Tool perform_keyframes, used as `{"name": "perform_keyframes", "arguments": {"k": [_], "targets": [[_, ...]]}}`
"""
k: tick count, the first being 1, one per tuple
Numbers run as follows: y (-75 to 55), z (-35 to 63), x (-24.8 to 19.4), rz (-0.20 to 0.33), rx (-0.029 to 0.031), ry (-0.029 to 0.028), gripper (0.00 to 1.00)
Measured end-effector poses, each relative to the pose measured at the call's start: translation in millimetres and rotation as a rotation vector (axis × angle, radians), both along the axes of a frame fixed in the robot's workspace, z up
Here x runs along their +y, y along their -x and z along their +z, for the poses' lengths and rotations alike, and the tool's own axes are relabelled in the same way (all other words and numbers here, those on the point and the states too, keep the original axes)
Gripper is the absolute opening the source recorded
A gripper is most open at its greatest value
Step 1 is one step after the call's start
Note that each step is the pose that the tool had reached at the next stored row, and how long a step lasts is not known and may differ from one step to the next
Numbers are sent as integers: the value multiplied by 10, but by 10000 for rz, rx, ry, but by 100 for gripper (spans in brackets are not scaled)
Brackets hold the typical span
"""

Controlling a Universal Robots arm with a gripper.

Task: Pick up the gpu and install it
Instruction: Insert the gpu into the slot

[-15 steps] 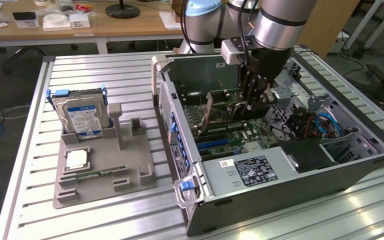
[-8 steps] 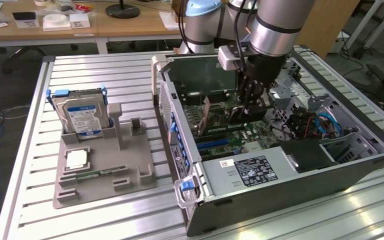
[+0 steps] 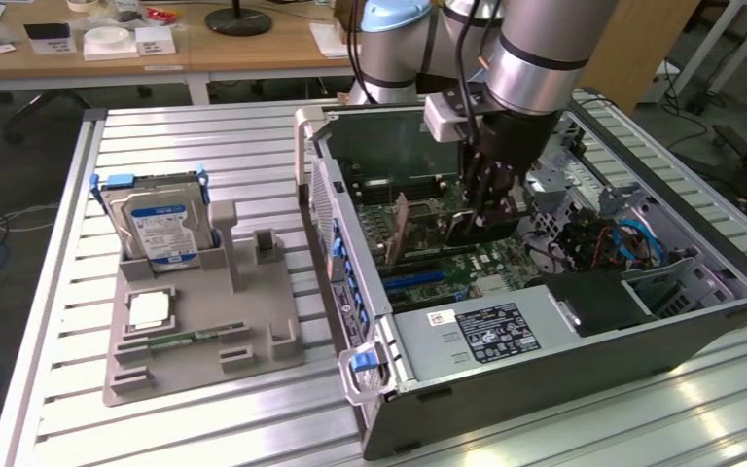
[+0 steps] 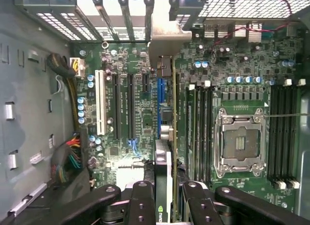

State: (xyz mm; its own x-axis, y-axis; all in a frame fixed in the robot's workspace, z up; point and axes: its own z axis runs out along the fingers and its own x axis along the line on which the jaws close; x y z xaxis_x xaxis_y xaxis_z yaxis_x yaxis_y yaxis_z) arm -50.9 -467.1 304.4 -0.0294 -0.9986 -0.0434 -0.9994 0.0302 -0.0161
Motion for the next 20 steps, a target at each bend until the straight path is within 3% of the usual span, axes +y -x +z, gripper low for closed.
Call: {"name": "perform_keyframes", "arguments": {"k": [5,20], "targets": [[43,-72,-28,-2,0,0,27],[48,-91,-27,-1,0,-6,27]]}}
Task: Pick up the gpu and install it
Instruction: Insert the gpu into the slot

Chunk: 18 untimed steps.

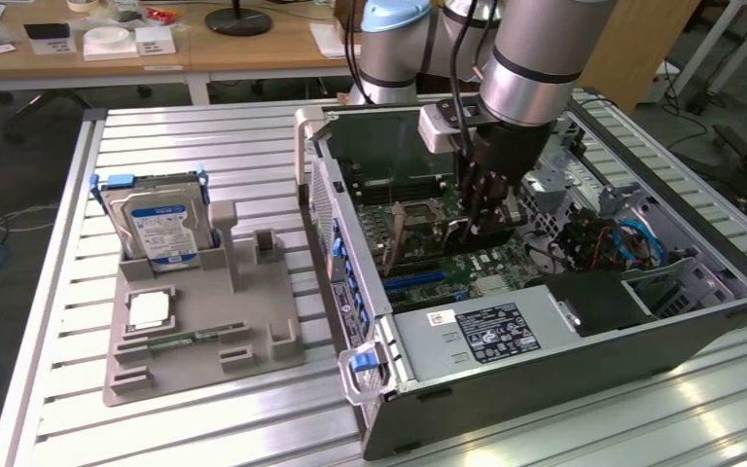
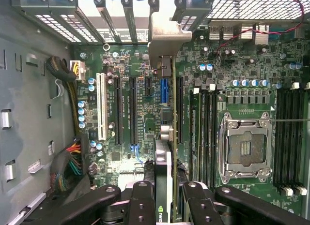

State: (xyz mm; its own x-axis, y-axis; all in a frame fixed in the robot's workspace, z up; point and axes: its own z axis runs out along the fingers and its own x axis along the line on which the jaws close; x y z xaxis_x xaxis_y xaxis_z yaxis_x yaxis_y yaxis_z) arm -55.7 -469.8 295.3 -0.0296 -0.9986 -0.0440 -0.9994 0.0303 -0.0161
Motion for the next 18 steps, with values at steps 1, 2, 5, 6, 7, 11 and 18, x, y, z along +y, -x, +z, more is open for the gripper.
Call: {"name": "perform_keyframes", "arguments": {"k": [1,2,5,6,7,11,18], "targets": [[0,0,0,0,0,0,27],[0,0,0,0,0,0,27],[0,0,0,0,0,0,27],[0,-3,0,0,0,-1,27],[0,-12,0,-1,-3,-8,27],[2,-21,0,0,1,-2,27],[50,-36,1,-1,0,-21,27]]}}
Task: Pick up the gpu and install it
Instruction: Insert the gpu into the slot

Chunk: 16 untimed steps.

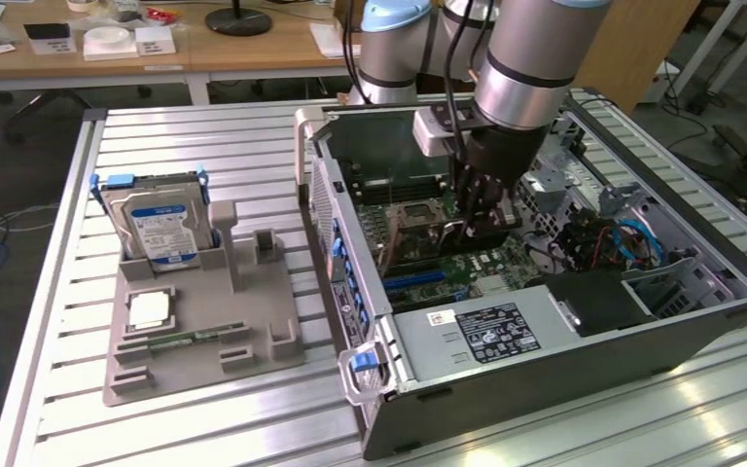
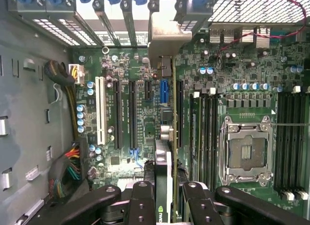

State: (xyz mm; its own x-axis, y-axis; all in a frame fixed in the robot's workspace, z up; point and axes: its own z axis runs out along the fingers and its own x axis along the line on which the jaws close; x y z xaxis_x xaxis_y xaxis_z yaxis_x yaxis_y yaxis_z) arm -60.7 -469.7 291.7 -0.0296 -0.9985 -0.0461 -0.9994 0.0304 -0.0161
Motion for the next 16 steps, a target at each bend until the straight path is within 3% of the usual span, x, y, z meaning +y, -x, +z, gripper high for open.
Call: {"name": "perform_keyframes", "arguments": {"k": [16], "targets": [[69,-97,0,2,0,-2,27]]}}
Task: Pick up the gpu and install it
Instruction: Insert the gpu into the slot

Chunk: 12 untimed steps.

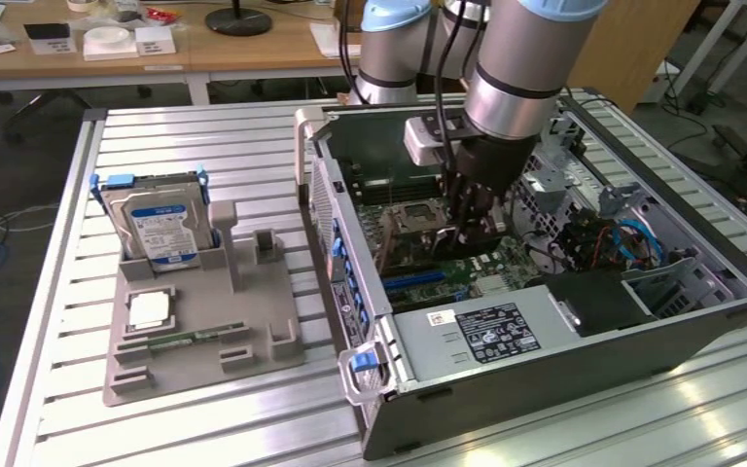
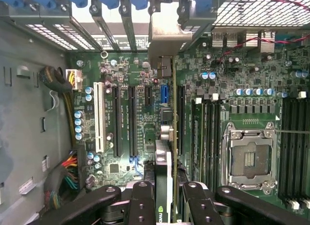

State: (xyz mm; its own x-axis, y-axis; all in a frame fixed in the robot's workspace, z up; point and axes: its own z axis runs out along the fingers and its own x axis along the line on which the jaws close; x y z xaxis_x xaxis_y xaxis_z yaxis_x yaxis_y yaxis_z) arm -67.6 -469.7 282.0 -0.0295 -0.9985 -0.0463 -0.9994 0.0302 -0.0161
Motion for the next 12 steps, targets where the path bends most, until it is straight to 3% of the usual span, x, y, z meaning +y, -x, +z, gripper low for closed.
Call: {"name": "perform_keyframes", "arguments": {"k": [12], "targets": [[67,-54,0,-1,1,1,27]]}}
